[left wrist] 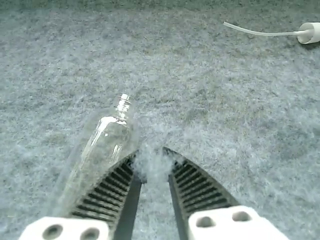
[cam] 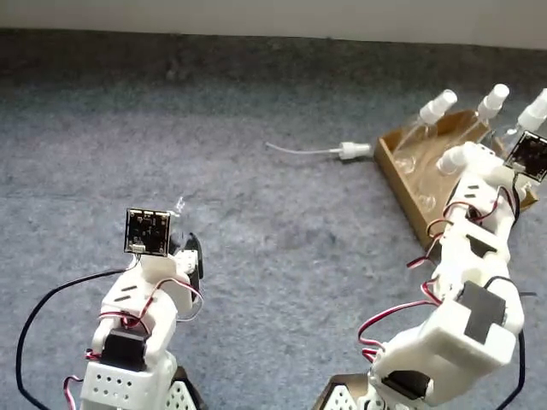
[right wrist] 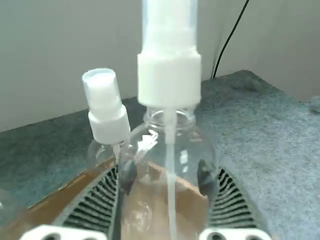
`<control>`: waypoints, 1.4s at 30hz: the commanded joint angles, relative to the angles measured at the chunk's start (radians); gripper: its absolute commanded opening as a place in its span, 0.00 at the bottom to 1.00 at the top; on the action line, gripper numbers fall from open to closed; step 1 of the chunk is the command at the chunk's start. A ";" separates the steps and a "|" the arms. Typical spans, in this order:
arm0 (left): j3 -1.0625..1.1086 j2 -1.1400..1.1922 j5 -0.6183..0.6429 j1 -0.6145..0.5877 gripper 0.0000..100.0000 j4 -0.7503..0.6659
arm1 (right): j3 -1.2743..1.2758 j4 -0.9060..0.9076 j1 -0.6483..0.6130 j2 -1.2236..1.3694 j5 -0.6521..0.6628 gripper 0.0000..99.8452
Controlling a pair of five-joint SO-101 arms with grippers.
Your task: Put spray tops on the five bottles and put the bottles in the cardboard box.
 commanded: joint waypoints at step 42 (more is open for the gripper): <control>0.024 -0.008 -0.009 -0.010 0.01 -0.021 | -0.291 -0.139 0.051 0.239 0.020 0.12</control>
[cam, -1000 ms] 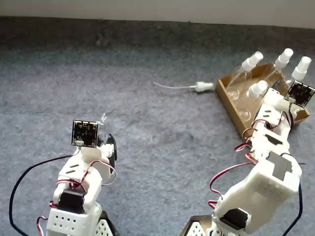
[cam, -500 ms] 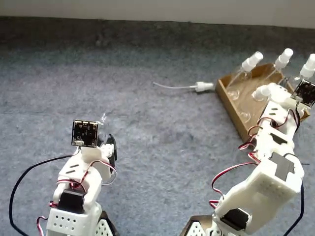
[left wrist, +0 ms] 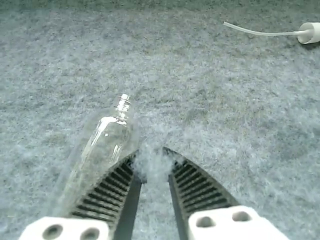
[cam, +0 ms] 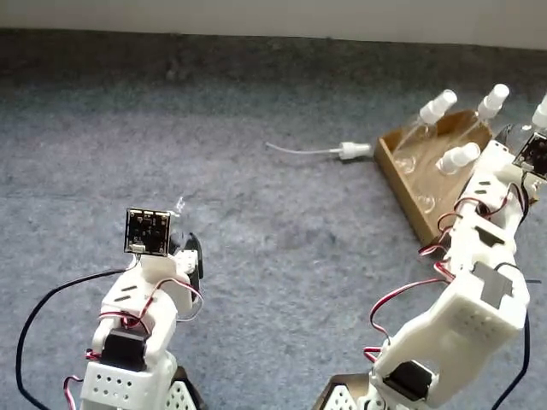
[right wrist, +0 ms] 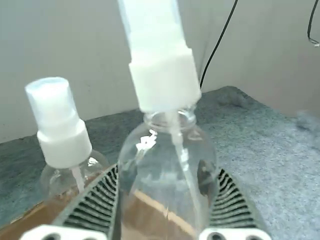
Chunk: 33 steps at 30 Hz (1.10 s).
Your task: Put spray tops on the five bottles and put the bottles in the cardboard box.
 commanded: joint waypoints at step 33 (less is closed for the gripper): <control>0.021 -0.008 -0.009 -0.010 0.01 -0.021 | -0.173 -0.027 0.002 0.150 0.012 0.23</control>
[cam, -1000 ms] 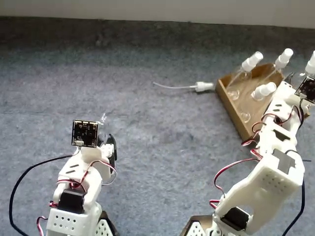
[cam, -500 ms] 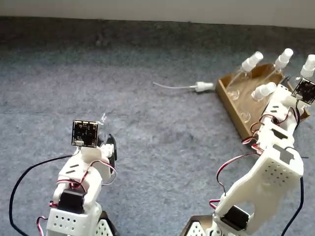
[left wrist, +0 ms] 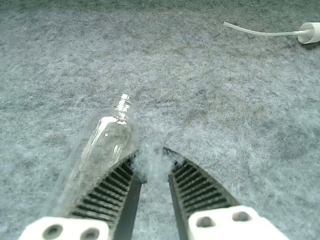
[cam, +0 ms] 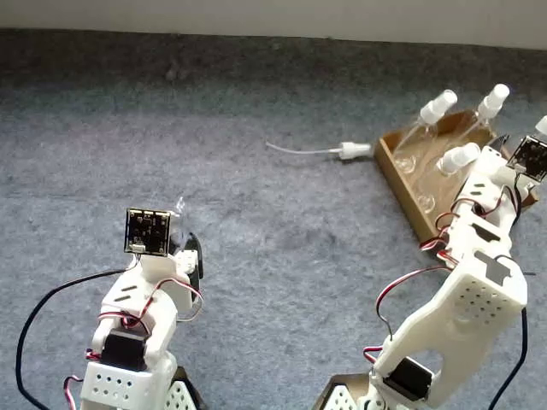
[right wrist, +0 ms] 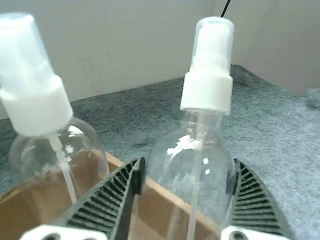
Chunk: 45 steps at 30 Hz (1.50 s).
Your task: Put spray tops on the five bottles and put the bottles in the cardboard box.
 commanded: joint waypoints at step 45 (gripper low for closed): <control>0.021 -0.008 -0.009 -0.010 0.01 -0.020 | 0.013 0.650 0.056 -0.631 0.003 0.23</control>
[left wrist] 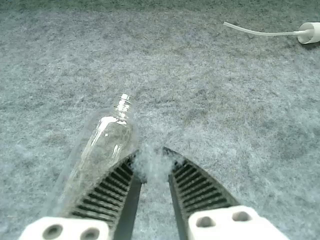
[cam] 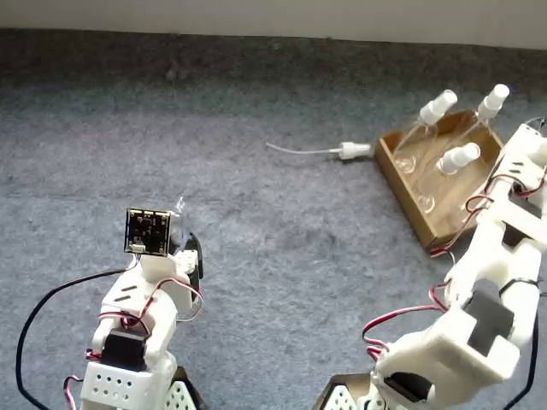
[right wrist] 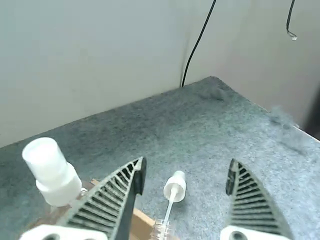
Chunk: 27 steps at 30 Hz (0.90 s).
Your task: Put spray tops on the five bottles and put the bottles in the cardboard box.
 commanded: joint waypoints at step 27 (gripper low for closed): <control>0.010 -0.008 -0.011 -0.079 0.01 -0.021 | -0.010 1.007 -0.432 -0.794 0.011 0.22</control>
